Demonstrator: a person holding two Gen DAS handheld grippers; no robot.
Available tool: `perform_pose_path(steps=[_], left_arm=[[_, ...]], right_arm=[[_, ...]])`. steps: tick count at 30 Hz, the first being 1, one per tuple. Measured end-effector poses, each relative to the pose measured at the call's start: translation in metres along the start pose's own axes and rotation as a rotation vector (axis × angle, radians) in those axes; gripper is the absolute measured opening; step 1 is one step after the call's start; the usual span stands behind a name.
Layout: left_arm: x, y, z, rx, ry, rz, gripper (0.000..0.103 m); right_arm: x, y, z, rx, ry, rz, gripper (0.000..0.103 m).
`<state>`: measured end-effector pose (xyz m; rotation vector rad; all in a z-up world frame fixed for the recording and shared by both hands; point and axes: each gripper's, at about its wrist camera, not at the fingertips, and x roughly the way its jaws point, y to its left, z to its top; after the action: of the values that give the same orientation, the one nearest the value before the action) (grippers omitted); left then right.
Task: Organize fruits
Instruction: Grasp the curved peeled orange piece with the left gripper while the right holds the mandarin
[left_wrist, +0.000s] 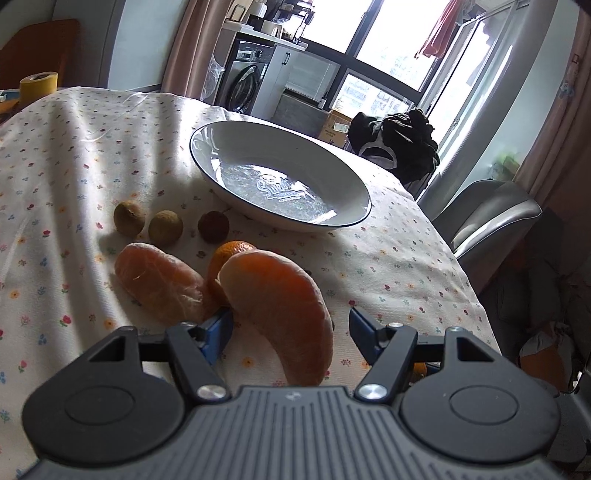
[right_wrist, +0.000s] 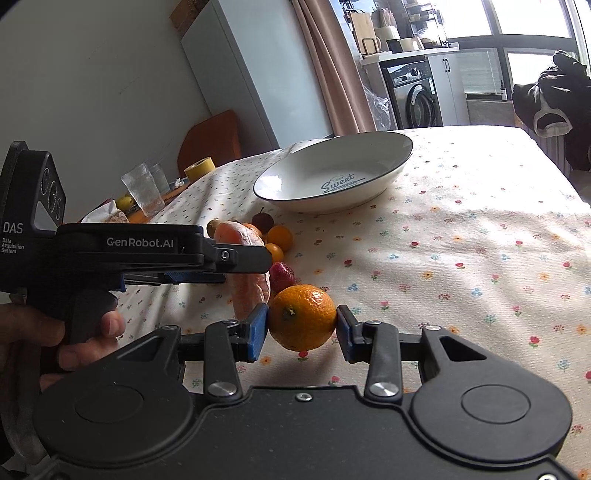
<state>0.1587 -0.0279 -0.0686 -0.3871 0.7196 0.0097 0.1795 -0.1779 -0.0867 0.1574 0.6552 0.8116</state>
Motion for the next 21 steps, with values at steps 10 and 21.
perform_pose_path(steps=[10, 21], left_arm=[[0.013, -0.002, 0.005, -0.09, 0.0, 0.058, 0.067], [0.003, -0.008, 0.001, -0.057, -0.016, 0.013, 0.039]], right_arm=[[0.0, -0.005, -0.004, 0.006, 0.004, 0.017, 0.038], [0.001, 0.007, 0.0, -0.023, 0.008, 0.018, 0.038]])
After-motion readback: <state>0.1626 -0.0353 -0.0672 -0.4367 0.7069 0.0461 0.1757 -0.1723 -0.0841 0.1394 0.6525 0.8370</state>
